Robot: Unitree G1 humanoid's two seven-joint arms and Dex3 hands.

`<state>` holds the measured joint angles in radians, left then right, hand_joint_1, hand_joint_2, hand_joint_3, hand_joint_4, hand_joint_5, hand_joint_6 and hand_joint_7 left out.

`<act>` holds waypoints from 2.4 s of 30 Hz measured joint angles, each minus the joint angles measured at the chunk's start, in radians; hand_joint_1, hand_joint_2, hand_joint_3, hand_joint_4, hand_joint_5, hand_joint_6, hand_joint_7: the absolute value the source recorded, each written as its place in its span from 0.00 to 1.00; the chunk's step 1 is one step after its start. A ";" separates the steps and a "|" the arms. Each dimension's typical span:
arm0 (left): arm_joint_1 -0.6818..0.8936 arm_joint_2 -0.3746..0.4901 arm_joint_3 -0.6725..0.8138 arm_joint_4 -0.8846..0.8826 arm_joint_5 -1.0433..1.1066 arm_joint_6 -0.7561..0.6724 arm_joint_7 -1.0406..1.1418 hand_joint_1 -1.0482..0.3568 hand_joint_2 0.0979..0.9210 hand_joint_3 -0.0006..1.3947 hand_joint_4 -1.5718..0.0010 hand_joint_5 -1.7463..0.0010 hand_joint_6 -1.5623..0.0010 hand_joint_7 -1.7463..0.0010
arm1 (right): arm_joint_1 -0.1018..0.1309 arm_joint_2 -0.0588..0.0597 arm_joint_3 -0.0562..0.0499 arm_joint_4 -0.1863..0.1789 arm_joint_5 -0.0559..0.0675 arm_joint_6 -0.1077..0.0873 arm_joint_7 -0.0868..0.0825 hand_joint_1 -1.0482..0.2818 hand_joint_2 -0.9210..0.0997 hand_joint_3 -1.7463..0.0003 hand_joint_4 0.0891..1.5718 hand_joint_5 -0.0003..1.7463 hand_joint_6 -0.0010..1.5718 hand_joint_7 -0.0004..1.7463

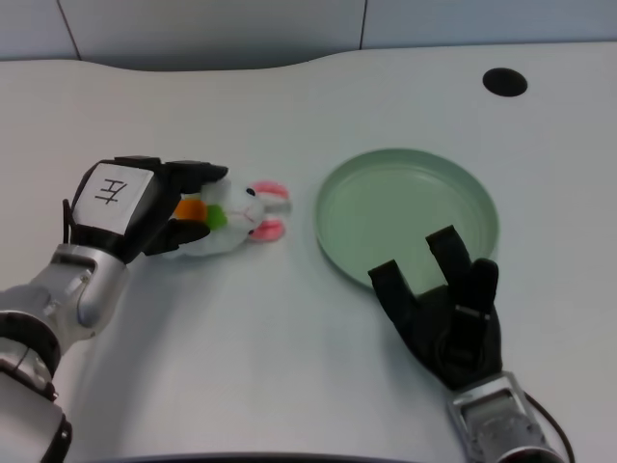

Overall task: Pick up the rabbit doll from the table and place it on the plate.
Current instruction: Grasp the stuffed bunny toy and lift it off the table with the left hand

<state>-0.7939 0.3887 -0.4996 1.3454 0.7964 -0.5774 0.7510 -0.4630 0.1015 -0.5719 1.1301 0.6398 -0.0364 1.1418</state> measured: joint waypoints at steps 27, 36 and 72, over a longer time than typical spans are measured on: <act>-0.083 -0.001 0.027 -0.009 -0.059 -0.092 -0.050 0.63 0.86 0.00 0.23 0.93 0.25 0.98 | -0.001 -0.002 0.011 0.000 -0.004 0.017 0.000 0.43 0.01 0.99 0.55 1.00 0.45 1.00; -0.135 -0.039 0.031 -0.015 -0.061 -0.145 -0.050 0.60 0.89 0.00 0.23 0.93 0.26 0.99 | -0.007 -0.002 0.010 0.011 -0.004 0.011 -0.004 0.43 0.01 0.99 0.55 1.00 0.46 1.00; -0.165 -0.047 -0.094 -0.015 0.012 0.180 -0.375 0.00 1.00 0.13 0.98 0.99 1.00 1.00 | -0.011 -0.004 -0.006 0.013 0.000 0.023 0.000 0.44 0.02 0.99 0.56 1.00 0.48 1.00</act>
<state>-0.9585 0.3413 -0.5933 1.3305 0.8084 -0.3978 0.3759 -0.4742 0.0975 -0.5780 1.1432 0.6394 -0.0137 1.1416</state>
